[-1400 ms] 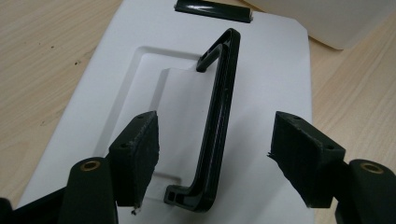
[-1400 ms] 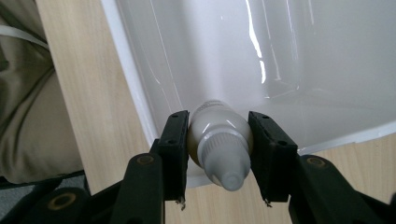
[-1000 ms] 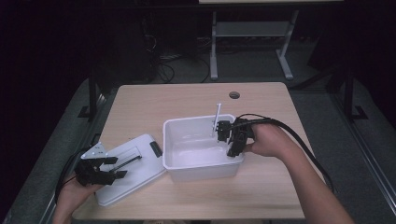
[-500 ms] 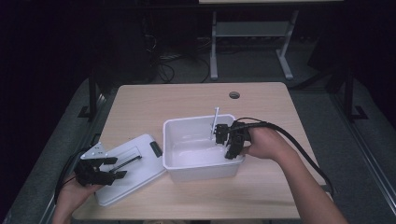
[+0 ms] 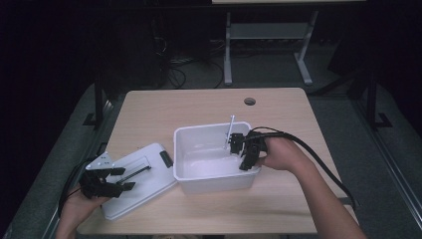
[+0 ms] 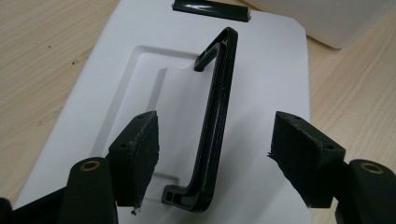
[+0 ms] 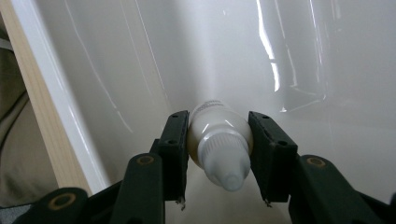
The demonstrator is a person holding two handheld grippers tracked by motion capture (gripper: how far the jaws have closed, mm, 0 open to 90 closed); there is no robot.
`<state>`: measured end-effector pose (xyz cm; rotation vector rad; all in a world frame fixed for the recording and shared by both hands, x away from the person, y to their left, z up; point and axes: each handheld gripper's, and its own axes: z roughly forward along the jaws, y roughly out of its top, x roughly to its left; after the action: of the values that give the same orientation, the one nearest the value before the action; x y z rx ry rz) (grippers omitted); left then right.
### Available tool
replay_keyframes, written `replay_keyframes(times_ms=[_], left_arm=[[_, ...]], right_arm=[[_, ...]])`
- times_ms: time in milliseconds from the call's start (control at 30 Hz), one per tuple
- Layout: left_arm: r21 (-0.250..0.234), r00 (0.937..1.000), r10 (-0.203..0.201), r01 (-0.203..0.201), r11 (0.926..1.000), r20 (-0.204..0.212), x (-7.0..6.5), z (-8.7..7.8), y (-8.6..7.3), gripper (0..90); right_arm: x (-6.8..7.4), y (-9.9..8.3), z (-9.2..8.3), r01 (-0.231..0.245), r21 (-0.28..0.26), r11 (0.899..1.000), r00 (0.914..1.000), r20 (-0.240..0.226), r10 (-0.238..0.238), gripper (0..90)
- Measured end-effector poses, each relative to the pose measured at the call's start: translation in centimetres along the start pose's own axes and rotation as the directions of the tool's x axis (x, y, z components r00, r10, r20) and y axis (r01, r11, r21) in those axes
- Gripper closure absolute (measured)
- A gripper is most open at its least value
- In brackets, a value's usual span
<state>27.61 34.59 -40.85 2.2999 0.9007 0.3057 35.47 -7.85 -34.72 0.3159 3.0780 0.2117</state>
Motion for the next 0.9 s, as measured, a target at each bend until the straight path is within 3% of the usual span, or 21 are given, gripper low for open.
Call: replay_keyframes(times_ms=[100, 767, 900], left_arm=[[0.001, 1.0, 0.005, -0.005, 1.0, 0.0, -0.06, 0.05, 0.05, 31.6], [-0.001, 1.0, 0.005, -0.005, 1.0, -0.005, -0.13, -0.05, 0.1, 31.6], [0.0, 1.0, 0.006, -0.006, 1.0, -0.005, -0.12, -0.11, 0.08, 31.6]], right_arm=[[-0.19, 0.06, 0.46, -0.002, 0.025, 1.0, 1.0, 0.003, 0.001, 59.4], [-0.05, 0.03, 0.37, -0.005, 0.034, 0.999, 1.0, 0.005, 0.005, 60.9], [-0.05, 0.01, 0.13, -0.008, 0.015, 1.0, 0.9999, 0.007, 0.008, 59.8]])
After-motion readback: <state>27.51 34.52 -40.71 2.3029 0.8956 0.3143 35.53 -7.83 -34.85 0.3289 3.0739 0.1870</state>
